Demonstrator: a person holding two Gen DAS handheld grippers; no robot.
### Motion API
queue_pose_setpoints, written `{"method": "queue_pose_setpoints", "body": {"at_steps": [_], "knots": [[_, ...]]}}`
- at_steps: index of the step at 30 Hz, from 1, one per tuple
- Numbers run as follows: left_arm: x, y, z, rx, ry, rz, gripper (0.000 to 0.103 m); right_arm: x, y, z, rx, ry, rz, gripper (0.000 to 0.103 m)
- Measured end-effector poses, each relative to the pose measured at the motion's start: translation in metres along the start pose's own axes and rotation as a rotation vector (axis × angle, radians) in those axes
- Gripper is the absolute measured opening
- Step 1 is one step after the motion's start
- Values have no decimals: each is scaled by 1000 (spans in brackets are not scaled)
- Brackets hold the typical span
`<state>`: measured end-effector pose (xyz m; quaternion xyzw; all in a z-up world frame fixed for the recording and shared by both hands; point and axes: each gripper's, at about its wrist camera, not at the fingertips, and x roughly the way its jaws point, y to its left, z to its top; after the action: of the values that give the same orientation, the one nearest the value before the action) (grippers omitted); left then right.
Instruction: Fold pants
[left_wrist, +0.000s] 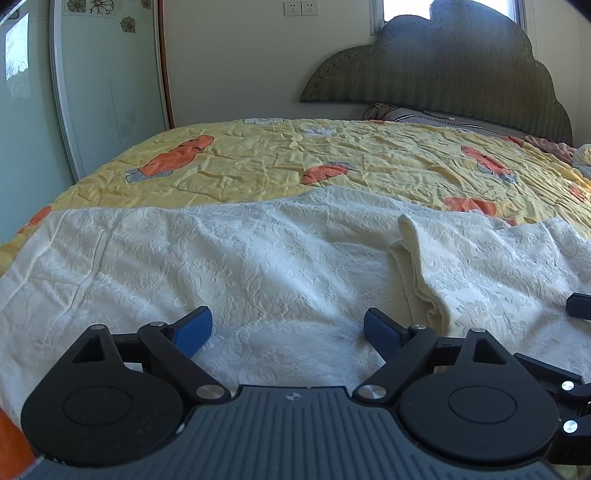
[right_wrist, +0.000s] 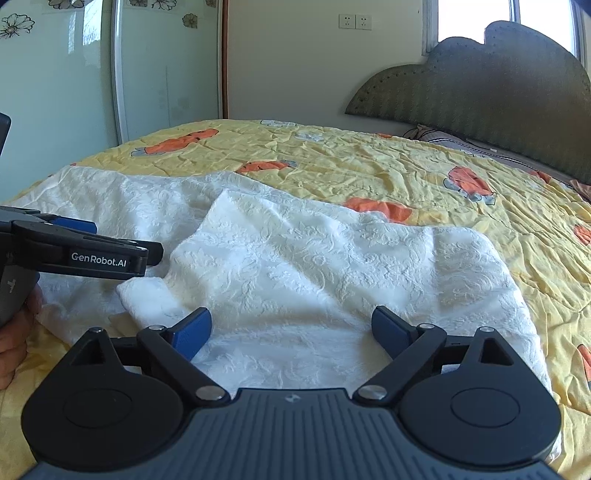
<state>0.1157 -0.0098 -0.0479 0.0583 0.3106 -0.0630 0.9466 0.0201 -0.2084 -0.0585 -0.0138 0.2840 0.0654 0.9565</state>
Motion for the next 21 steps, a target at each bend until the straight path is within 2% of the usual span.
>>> {"method": "queue_pose_setpoints", "body": {"at_steps": [2,7,10,15,18,20,21], "knots": [[-1,0,0,-2,-2,0,91,-4,3,-1,-21,-23,-16,95],[-18,6,0,-12,-18,29,89,-2,3,2,-25,-3,-12,96],[-41,28,1,-58,-33,19,90,-14,15,9,-89,-59,8,96],[-71,92,6,-188,-33,133,90,-28,82,27,-371,-158,83,95],[-88,135,10,-295,-32,191,90,-32,131,30,-546,-207,168,95],[-94,159,11,-354,-7,223,90,-32,166,29,-655,-237,224,86],[-95,170,11,-391,9,229,90,-31,179,28,-697,-245,241,78]]}}
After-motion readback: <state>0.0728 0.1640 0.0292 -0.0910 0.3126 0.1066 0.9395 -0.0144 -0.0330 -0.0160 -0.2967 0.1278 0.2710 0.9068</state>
